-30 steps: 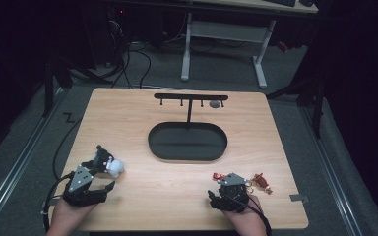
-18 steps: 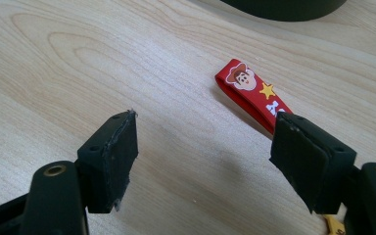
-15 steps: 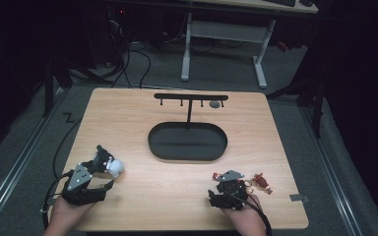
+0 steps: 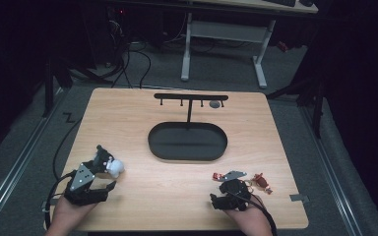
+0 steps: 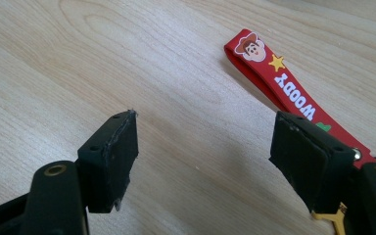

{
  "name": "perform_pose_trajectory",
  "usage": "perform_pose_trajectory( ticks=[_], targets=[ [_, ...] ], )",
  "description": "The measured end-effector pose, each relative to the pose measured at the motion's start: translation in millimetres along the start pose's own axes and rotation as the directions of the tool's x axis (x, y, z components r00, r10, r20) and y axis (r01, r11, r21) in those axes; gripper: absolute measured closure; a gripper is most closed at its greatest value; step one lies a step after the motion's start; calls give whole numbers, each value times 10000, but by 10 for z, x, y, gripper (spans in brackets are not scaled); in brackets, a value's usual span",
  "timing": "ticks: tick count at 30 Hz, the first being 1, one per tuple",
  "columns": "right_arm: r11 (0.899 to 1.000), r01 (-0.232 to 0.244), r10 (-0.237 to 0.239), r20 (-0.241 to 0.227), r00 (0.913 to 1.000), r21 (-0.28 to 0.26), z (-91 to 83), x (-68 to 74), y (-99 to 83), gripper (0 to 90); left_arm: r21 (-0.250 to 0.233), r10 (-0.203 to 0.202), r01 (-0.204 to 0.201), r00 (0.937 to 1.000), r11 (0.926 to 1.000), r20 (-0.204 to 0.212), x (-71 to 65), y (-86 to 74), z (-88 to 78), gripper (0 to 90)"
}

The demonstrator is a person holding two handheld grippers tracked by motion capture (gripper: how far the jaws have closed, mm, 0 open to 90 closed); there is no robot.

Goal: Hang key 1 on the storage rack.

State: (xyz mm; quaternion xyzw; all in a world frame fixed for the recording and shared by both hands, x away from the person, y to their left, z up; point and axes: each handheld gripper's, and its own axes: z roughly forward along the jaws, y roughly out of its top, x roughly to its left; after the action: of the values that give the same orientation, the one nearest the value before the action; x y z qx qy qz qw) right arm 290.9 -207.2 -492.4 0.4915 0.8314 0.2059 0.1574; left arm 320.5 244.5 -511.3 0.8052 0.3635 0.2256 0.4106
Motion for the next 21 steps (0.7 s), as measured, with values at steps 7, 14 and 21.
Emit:
perform_pose_trajectory(
  ticks=[7, 14, 21],
  targets=[
    [9990, 174, -172, -57, 9998, 422, -36, -24, 42, 248, 25, -6, 6, 10000, 10000, 28, 8, -9, -12, 220],
    [9916, 385, -376, -100, 9992, 1233, -158, -139, 99, 241, -23, -79, 79, 10000, 10000, 18, 36, -27, -40, 220],
    [9851, 297, -294, -42, 9996, 1693, -277, -280, 149, 247, -90, -103, 103, 9999, 9999, 41, 44, -30, -66, 219]
  ],
)
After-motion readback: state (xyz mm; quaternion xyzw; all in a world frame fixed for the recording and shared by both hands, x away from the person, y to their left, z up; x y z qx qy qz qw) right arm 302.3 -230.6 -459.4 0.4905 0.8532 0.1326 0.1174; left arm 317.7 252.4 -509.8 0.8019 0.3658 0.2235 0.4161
